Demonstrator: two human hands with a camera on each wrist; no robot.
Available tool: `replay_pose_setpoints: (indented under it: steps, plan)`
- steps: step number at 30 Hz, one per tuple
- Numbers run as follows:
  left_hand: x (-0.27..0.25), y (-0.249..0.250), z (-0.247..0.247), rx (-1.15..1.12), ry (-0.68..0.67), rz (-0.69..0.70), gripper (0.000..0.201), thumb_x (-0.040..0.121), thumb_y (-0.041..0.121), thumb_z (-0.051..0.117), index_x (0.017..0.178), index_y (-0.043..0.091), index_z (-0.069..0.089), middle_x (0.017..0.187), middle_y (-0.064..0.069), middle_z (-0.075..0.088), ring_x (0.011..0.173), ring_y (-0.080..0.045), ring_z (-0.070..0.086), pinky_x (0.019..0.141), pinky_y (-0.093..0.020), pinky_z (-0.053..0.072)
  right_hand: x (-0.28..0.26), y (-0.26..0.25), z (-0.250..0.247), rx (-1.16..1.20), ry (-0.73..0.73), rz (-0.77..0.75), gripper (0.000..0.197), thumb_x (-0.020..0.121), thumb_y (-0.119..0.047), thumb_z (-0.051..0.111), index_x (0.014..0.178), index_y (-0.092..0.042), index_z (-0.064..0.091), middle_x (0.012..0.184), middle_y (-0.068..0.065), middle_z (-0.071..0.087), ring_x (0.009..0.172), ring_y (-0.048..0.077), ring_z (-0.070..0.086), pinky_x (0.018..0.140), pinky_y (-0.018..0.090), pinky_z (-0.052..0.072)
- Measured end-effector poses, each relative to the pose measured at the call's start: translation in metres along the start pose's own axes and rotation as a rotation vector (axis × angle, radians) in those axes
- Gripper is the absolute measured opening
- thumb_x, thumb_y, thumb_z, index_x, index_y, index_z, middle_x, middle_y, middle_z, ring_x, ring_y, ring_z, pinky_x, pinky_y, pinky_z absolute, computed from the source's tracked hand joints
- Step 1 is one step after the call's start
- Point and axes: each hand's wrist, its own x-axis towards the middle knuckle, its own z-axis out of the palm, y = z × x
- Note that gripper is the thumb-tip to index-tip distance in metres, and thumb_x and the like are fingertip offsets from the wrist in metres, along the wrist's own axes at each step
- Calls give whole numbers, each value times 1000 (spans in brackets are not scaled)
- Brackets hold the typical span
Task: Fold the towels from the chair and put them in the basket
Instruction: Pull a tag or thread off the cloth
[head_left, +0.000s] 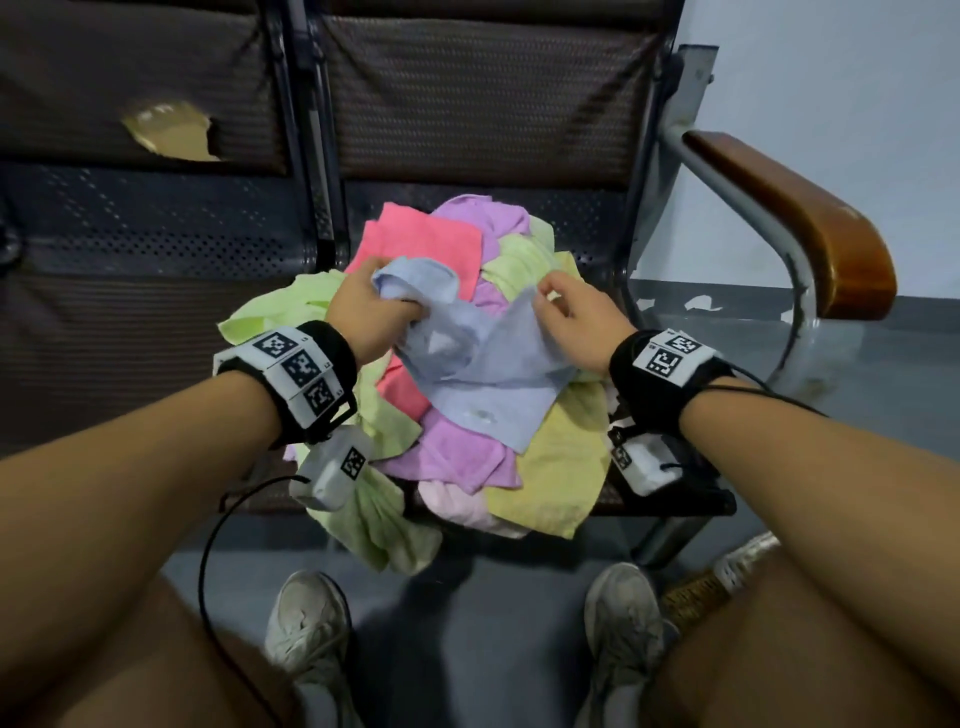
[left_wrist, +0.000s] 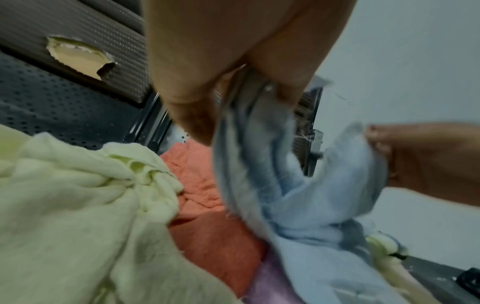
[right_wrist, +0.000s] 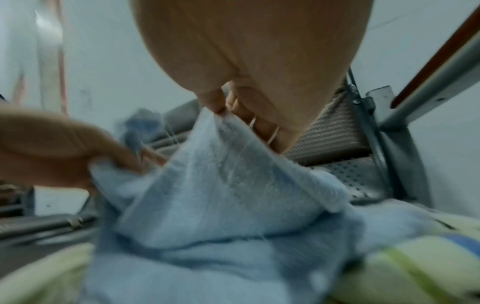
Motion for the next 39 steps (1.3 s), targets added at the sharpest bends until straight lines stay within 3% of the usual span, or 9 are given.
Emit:
replay_pose_setpoints:
  steps: [6, 10, 16, 19, 23, 26, 29, 35, 39]
  plan:
    - [-12, 4, 13, 226, -102, 62, 85, 66, 25, 80, 142, 21, 42, 136, -4, 51, 119, -20, 52, 95, -31, 45, -5, -50, -6, 555, 40, -100, 11, 105, -24, 47, 97, -17, 52, 54, 2, 38, 50, 17, 32, 49, 31, 24]
    - [-26, 22, 40, 82, -435, 48, 22, 71, 31, 76, 92, 24, 72, 85, -2, 73, 78, -14, 67, 69, -26, 52, -11, -54, -7, 509, -57, -107, 13, 99, -13, 58, 105, -4, 65, 63, 0, 61, 57, 11, 50, 56, 26, 43]
    - [-15, 27, 40, -47, -183, 39, 20, 91, 11, 59, 71, 10, 58, 60, 2, 55, 51, -8, 49, 51, -23, 39, -6, -16, -11, 433, -298, 102, 41, 84, -26, 63, 124, -21, 60, 117, 7, 65, 99, 13, 61, 90, 30, 49]
    - [-2, 36, 26, -214, 17, 24, 16, 83, 12, 54, 68, 8, 57, 66, -9, 46, 55, -12, 46, 55, -31, 36, -8, 11, 0, -113, -451, 49, 24, 85, -41, 74, 91, -35, 52, 91, -14, 57, 83, 9, 56, 73, 20, 44]
    - [9, 29, 8, -72, 135, 18, 22, 72, 28, 46, 72, 9, 58, 78, -14, 47, 77, -21, 42, 70, -36, 37, 8, 26, 2, -294, -195, 64, 29, 94, -41, 58, 75, -22, 47, 75, 0, 59, 76, 28, 59, 64, 33, 45]
    - [5, 14, 5, 368, 160, 25, 45, 71, 37, 55, 111, 18, 62, 107, -10, 63, 99, -28, 55, 87, -38, 47, 19, 10, -3, -209, -10, -54, 13, 94, -29, 54, 86, -19, 53, 73, 4, 59, 73, 31, 57, 60, 37, 43]
    - [-10, 11, 21, 561, -118, 285, 83, 70, 41, 76, 144, 27, 40, 139, -5, 54, 126, -26, 50, 105, -45, 41, 18, -24, 0, -36, -39, -284, 11, 88, -19, 62, 98, -21, 63, 81, 4, 66, 77, 26, 60, 71, 39, 50]
    - [-9, 19, 34, 398, -192, 371, 5, 89, 17, 61, 92, 20, 59, 77, 7, 61, 82, -25, 63, 65, -29, 38, 16, -41, 1, 152, -92, -198, 29, 79, -15, 71, 103, -19, 56, 82, -2, 58, 71, 16, 53, 72, 34, 47]
    - [1, 21, 28, 270, -5, 235, 16, 91, 11, 46, 93, 16, 61, 85, 1, 64, 84, -25, 60, 70, -31, 43, 10, -8, -7, -219, -279, 64, 7, 86, -29, 68, 86, -23, 65, 85, 2, 69, 78, 21, 66, 72, 32, 53]
